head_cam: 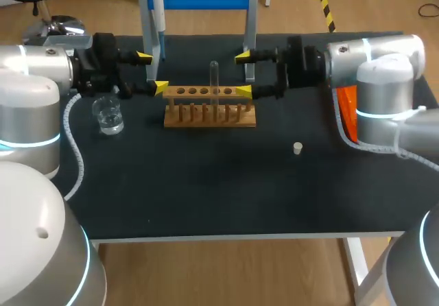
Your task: Invert the test tube, pick up the pipette, mount the tip to pipette, aspirate from beaker and dispense into the tube, eject the tip, return the pipette, and cap with the stopper.
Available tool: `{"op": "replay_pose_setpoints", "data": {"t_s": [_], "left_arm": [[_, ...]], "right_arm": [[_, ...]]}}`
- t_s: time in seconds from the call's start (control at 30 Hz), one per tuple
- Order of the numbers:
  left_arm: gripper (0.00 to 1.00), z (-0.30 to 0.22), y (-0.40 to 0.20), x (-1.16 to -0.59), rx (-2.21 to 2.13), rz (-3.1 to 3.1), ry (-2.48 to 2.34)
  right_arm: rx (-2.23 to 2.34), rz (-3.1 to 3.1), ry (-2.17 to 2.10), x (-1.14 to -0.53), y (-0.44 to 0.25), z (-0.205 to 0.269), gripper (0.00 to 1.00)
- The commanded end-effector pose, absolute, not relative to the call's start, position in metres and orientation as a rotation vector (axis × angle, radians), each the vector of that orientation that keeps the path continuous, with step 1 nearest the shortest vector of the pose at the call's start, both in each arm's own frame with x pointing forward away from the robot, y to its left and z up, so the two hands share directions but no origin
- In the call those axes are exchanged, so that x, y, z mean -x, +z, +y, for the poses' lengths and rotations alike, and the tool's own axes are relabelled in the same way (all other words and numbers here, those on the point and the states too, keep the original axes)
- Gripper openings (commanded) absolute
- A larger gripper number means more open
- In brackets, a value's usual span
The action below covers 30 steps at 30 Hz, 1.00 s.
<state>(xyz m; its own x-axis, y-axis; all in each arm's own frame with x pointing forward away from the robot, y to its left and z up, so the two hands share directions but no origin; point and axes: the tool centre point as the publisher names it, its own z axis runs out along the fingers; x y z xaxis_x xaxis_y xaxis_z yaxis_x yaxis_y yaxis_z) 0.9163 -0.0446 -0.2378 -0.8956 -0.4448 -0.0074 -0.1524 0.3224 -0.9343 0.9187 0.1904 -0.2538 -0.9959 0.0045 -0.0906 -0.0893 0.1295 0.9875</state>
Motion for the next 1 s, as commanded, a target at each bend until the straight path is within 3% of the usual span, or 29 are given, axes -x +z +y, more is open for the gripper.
{"op": "replay_pose_setpoints", "data": {"t_s": [0.03,0.57,0.73,1.0], "left_arm": [[1.0,-0.045,-0.238,-0.916,0.541,2.326,-1.598],[1.0,-0.045,-0.238,-0.916,0.541,2.326,-1.598],[1.0,-0.045,-0.238,-0.916,0.541,2.326,-1.598],[1.0,-0.045,-0.238,-0.916,0.541,2.326,-1.598]], "right_arm": [[0.196,2.348,2.09,-0.929,-0.264,0.201,1.0],[0.187,2.335,2.204,-0.937,-0.27,0.222,1.0],[0.195,2.334,2.222,-0.937,-0.273,0.229,0.82],[0.194,2.338,2.229,-0.939,-0.276,0.235,0.67]]}}
